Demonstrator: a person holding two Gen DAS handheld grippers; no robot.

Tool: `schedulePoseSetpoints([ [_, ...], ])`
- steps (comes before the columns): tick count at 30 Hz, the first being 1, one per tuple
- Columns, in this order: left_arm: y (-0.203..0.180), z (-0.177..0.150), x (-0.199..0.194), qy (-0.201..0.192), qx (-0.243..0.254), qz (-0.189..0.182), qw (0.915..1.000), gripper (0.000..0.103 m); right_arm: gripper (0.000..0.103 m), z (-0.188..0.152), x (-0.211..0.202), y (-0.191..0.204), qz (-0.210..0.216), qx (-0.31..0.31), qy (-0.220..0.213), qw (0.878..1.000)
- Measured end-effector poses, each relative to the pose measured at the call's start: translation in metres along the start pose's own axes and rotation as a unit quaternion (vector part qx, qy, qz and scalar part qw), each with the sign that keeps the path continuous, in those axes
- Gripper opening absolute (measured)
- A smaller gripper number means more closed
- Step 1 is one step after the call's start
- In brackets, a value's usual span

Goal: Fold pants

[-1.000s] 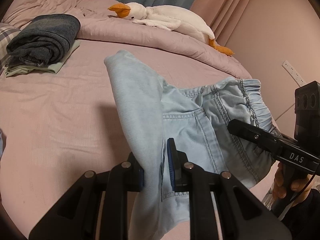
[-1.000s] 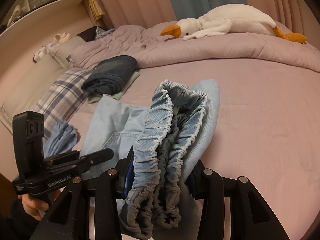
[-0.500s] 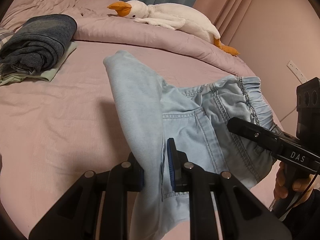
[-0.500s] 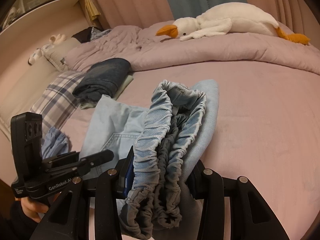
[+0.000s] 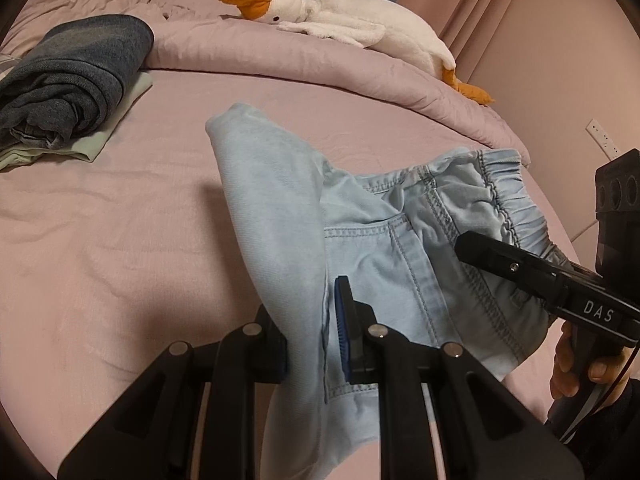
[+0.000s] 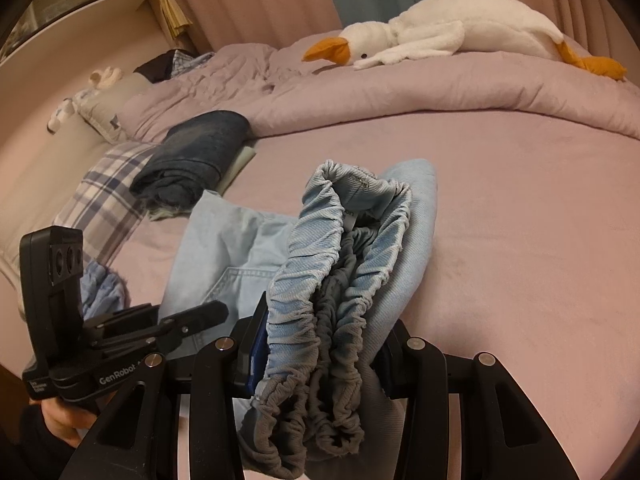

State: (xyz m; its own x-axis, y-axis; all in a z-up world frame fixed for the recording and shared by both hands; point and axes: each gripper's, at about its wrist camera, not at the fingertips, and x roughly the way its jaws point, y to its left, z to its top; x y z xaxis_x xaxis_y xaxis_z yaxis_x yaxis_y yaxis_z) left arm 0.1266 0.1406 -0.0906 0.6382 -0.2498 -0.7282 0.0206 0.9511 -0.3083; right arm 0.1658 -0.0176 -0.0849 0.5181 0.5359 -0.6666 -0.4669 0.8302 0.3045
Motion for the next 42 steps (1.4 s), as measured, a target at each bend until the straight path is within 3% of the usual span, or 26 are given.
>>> schedulePoseSetpoints([
  [16, 0.013, 0.0, 0.017, 0.013, -0.003, 0.02, 0.9997, 0.018, 0.045, 0.003, 0.02, -0.023, 0.008, 0.035, 0.027, 0.999],
  [23, 0.025, -0.005, 0.025, 0.023, 0.0, 0.045, 0.9987, 0.033, 0.046, -0.004, 0.029, -0.051, 0.009, 0.084, 0.052, 0.995],
  [29, 0.033, -0.008, 0.03, 0.022, 0.001, 0.074, 0.997, 0.062, 0.06, -0.011, 0.035, -0.062, -0.007, 0.098, 0.065, 0.993],
  [32, 0.034, -0.009, 0.031, 0.021, 0.001, 0.091, 0.9956, 0.075, 0.062, -0.013, 0.036, -0.063, -0.011, 0.094, 0.063, 0.993],
  [35, 0.033, -0.012, 0.028, 0.02, 0.003, 0.1, 0.9948, 0.076, 0.07, -0.011, 0.036, -0.055, -0.043, 0.061, 0.061, 0.995],
  [42, 0.032, -0.023, 0.012, 0.018, 0.004, 0.11, 0.9938, 0.076, 0.07, -0.013, 0.017, -0.052, -0.059, 0.046, 0.049, 0.996],
])
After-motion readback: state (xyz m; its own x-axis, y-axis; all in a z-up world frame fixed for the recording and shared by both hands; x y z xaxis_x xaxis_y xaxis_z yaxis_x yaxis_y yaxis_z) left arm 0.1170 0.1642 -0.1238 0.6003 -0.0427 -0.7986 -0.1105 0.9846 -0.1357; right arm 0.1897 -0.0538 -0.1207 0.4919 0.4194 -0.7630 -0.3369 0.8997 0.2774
